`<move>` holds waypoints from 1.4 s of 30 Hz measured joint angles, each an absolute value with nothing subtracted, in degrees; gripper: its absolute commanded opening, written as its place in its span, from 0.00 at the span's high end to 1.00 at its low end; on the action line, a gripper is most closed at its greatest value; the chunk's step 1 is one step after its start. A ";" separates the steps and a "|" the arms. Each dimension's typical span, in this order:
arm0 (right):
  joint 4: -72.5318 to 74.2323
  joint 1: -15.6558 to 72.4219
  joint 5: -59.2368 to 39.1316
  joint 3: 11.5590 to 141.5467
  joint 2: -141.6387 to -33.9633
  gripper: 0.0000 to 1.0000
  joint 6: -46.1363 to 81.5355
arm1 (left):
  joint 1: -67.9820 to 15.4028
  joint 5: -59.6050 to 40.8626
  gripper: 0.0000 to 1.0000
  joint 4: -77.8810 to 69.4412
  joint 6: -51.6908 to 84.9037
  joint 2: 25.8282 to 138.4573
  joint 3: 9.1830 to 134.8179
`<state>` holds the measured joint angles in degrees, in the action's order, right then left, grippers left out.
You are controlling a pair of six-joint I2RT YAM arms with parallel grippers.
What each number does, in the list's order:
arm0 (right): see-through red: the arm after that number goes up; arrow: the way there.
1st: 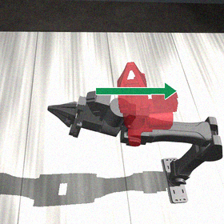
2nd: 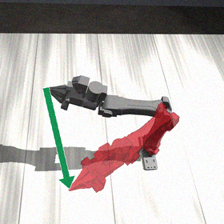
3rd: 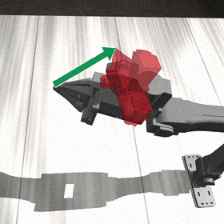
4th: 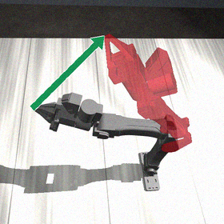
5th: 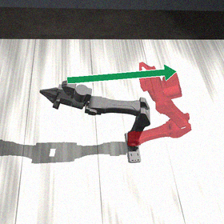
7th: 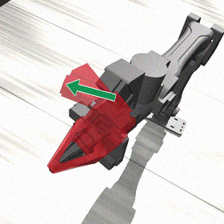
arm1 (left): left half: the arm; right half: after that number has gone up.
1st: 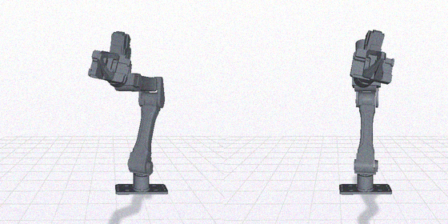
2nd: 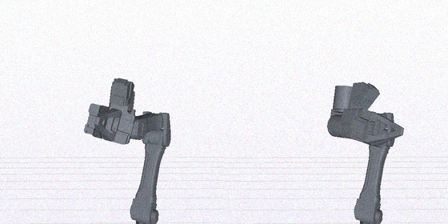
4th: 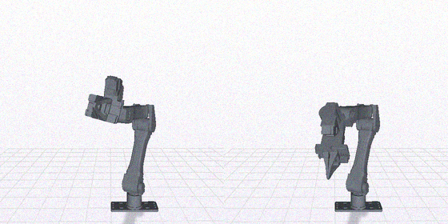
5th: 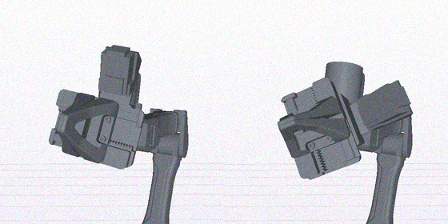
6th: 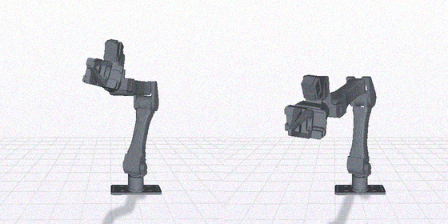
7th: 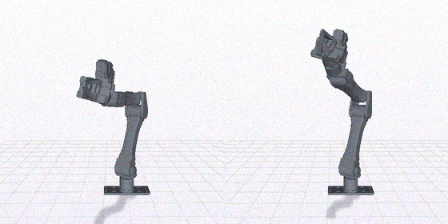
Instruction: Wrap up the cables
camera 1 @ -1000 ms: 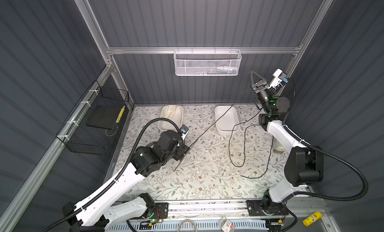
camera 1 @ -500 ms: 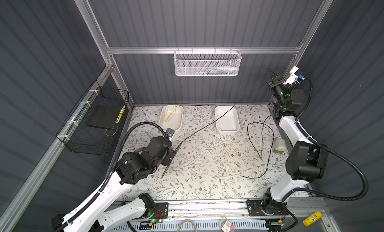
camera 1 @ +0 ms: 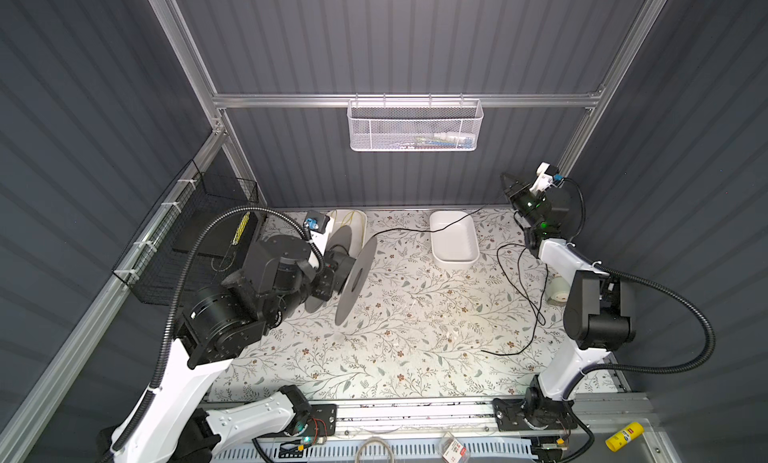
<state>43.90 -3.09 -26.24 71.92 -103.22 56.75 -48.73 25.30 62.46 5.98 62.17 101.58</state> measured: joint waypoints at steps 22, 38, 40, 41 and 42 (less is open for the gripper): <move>42.44 33.12 -10.87 38.94 -79.48 1.00 40.07 | -42.26 30.81 1.00 26.61 -1.96 89.62 120.51; 18.37 46.85 -4.47 45.84 -45.06 1.00 24.40 | -36.80 46.09 1.00 7.18 -11.05 97.84 98.74; 16.08 44.80 -5.45 49.34 -44.31 1.00 23.40 | -36.80 46.39 1.00 7.40 -11.00 96.42 93.67; 15.18 42.85 -6.39 50.94 -44.34 1.00 23.33 | -36.80 46.41 1.00 8.01 -10.87 95.57 91.37; 14.59 40.75 -7.53 52.29 -44.56 1.00 23.38 | -36.82 46.37 1.00 8.67 -10.66 94.63 89.30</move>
